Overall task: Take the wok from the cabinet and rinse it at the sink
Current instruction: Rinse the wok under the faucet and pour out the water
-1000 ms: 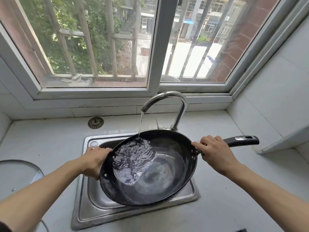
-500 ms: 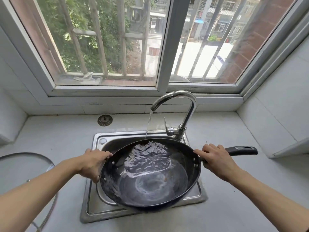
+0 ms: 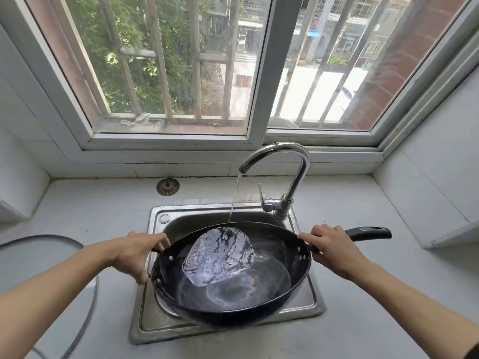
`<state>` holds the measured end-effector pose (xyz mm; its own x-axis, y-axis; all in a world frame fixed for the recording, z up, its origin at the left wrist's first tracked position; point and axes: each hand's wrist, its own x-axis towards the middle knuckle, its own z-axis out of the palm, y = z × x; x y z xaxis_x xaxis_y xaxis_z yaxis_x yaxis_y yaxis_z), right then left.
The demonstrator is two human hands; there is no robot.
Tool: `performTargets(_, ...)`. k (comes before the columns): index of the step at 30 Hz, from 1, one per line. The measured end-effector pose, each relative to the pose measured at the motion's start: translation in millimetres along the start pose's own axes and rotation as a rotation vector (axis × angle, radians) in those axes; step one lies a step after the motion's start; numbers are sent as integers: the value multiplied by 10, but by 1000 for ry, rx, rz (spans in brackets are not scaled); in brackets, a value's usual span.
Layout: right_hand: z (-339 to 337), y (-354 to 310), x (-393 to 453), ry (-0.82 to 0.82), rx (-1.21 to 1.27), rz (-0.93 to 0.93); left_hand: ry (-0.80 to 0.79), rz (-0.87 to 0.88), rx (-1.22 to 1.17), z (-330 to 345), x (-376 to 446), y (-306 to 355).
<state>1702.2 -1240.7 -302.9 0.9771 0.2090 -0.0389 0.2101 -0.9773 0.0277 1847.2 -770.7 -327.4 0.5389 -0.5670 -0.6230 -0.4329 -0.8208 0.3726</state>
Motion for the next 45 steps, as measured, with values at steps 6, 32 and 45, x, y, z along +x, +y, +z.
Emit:
performTargets(6, 140, -113, 240, -19, 89, -4, 3, -57, 25, -169, -221, -101)
performTargets(32, 157, -194, 820, -47, 393, -141, 226, 68, -432, -510, -758, -377)
performTargets(45, 18, 148, 592, -208, 466, 15, 504, 155, -861, -211, -477, -350)
